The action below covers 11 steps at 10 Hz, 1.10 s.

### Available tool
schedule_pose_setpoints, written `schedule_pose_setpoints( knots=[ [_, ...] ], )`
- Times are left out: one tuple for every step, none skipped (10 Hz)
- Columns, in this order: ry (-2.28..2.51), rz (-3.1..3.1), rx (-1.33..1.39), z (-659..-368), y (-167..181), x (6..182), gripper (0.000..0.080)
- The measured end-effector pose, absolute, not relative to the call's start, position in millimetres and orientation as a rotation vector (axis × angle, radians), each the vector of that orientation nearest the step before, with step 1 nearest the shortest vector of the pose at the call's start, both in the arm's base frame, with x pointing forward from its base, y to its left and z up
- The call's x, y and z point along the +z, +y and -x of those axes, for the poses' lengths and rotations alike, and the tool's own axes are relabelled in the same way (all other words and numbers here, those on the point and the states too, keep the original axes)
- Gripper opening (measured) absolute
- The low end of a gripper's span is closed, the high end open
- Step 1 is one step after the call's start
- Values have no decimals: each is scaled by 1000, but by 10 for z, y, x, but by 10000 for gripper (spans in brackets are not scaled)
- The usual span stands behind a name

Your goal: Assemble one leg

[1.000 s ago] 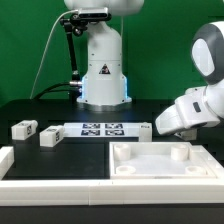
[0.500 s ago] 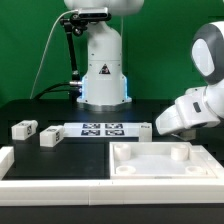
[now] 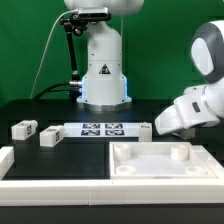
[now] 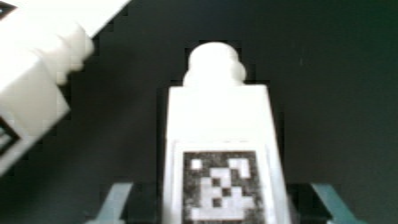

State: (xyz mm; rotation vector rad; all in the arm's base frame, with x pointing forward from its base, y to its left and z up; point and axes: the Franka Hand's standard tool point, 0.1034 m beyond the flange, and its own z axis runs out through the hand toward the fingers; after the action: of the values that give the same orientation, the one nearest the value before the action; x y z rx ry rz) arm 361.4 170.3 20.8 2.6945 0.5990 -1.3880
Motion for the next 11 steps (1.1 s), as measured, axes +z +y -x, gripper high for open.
schedule_pose_setpoints(
  knots=[
    [580, -2692, -1405, -3657, 1653, 359, 290],
    [575, -2687, -1410, -3707, 1637, 514, 290],
    [566, -2696, -1402, -3760, 1619, 653, 290],
    [556, -2724, -1359, -3851, 1604, 792, 290],
    [558, -2726, -1352, -3832, 1601, 787, 290],
    [558, -2753, -1311, -3871, 1614, 735, 290],
    [560, -2846, -1132, -3986, 1631, 708, 290],
    [560, -2901, -998, -3980, 1605, 731, 290],
    [580, -2931, -918, -3995, 1582, 746, 290],
    [636, -2992, -775, -4214, 1544, 832, 290],
    [660, -3041, -636, -4422, 1490, 973, 290]
  ],
)
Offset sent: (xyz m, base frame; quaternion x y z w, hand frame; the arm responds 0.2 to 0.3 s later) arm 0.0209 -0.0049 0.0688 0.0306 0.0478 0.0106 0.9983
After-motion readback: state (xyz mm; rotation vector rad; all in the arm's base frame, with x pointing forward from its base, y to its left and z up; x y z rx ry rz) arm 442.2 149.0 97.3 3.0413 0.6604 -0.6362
